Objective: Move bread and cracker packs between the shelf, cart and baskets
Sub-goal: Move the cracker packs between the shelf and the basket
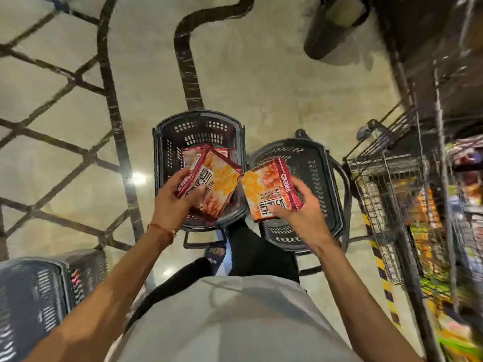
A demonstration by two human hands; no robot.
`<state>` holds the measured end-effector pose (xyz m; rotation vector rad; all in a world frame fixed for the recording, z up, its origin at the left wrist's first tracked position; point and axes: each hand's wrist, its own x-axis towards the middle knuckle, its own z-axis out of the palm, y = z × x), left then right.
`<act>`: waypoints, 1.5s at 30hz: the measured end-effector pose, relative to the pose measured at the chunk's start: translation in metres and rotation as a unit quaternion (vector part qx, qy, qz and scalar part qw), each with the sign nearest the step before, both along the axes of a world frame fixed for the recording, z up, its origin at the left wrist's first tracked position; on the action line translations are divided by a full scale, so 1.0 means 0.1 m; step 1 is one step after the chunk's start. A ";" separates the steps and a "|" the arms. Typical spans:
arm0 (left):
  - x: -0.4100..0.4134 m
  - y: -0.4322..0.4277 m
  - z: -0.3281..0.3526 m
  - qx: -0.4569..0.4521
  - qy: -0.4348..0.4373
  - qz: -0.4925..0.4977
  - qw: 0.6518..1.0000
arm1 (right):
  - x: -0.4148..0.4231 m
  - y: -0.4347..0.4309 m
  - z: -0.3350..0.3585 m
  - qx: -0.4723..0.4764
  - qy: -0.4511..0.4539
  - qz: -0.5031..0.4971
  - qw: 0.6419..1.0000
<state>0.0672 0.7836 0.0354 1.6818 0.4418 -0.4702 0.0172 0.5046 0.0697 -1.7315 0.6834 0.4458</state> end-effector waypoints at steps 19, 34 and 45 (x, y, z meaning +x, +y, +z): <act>-0.87 -1.03 0.45 -0.043 -0.062 -0.369 0.926 | -2.56 -0.06 0.70 0.003 -0.075 -0.374 0.924; -2.90 -2.92 0.93 -0.056 -0.072 -0.555 0.827 | -5.27 -0.72 0.81 0.027 -0.127 -0.564 0.816; -5.46 -4.40 1.26 -0.069 -0.149 -0.610 0.775 | -7.91 -1.58 1.07 -0.066 -0.226 -0.639 0.732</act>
